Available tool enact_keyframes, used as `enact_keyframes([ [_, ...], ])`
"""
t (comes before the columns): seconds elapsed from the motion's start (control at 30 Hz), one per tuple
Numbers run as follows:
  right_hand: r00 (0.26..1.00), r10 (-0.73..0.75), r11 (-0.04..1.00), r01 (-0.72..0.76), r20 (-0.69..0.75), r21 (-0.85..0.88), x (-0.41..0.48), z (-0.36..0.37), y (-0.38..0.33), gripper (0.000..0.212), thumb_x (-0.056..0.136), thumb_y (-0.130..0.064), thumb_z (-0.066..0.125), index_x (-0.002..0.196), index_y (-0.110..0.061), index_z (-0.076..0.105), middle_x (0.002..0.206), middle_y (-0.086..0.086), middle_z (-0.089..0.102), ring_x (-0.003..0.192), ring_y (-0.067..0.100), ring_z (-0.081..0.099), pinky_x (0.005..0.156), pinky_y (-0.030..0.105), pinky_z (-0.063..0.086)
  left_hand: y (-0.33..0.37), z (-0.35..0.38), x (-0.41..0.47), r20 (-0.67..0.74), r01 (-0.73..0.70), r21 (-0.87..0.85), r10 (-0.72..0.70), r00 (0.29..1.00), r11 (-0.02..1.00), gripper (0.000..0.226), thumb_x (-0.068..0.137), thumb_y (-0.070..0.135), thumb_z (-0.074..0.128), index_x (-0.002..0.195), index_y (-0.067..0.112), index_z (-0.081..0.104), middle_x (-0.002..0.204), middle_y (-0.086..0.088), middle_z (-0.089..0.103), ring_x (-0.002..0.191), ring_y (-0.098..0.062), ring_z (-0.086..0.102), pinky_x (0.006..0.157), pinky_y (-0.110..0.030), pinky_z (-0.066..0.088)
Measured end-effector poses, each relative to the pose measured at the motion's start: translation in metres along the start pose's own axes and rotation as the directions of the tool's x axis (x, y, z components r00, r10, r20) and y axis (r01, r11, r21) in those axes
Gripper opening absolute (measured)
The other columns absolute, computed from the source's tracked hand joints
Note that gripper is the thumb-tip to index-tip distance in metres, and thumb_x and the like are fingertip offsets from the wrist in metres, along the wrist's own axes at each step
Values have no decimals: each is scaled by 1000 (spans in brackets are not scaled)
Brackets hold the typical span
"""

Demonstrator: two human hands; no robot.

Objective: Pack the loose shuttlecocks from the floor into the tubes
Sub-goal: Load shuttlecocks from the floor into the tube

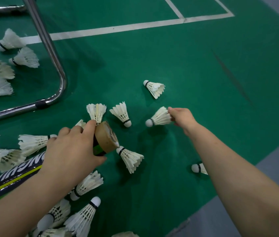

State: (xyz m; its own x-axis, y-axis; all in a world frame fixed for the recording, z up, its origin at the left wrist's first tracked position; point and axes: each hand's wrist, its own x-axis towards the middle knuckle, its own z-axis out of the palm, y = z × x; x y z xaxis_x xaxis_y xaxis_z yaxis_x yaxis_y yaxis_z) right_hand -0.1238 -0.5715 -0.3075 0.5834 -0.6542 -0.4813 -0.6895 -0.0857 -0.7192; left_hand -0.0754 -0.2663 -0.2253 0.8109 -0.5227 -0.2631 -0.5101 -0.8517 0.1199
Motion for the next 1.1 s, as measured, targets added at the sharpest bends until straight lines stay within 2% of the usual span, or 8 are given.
enact_keyframes([
  [0.1,973,20,996,-39,230,79,-12,-5,-5,31,101,-32,35,95,-19,63,84,-3,66,76,11,62,65,23,45,4,-1,-2,-2,-3,-6,3,1000,1000,76,69,64,63,128,30,29,106,1,56,101,-25,49,83,-39,48],
  [0.33,986,104,989,-88,131,-121,-31,-48,17,16,96,-24,44,100,-18,58,83,-1,62,66,9,55,61,22,37,28,-3,-13,4,-65,14,65,998,998,71,71,65,60,125,31,30,108,2,57,102,-25,50,82,-40,46],
  [0.47,991,111,969,-91,77,-231,-47,-73,36,13,96,-23,45,98,-19,58,85,1,63,67,10,56,57,20,35,51,-2,-22,31,-122,60,120,992,991,70,74,67,54,126,31,24,115,3,54,109,-23,48,83,-39,44],
  [0.53,995,97,953,-87,19,-290,-53,-86,49,15,94,-22,47,95,-16,61,89,5,65,75,16,58,62,22,41,60,-2,-27,22,-139,60,138,990,988,71,73,67,55,126,31,25,117,4,54,109,-23,48,81,-37,44],
  [0.6,994,91,908,-106,-55,-404,-59,-97,61,21,92,-21,48,95,-10,66,92,8,67,82,19,57,72,28,43,66,-3,-29,18,-143,65,142,990,988,72,73,67,56,126,31,25,116,4,54,109,-23,48,80,-37,45],
  [0.73,982,157,735,-185,-102,-652,-73,-115,79,24,90,-24,53,103,-6,62,100,10,63,95,27,58,73,28,42,75,-4,-31,17,-140,73,139,990,987,76,70,69,57,128,30,26,115,2,55,109,-25,49,82,-39,46],
  [0.9,942,333,655,-263,-42,-708,-81,-119,91,41,87,-42,59,64,-11,46,65,4,49,60,20,49,48,25,33,87,-4,-39,7,-150,82,150,989,985,81,70,71,57,132,30,24,111,0,56,107,-25,49,82,-38,47],
  [1.1,916,401,724,-311,10,-615,-93,-122,93,39,91,-35,57,61,-13,48,60,0,50,49,12,43,45,21,32,100,-7,-43,18,-166,80,165,986,983,80,69,67,61,131,28,26,106,-2,55,103,-27,49,78,-37,47],
])
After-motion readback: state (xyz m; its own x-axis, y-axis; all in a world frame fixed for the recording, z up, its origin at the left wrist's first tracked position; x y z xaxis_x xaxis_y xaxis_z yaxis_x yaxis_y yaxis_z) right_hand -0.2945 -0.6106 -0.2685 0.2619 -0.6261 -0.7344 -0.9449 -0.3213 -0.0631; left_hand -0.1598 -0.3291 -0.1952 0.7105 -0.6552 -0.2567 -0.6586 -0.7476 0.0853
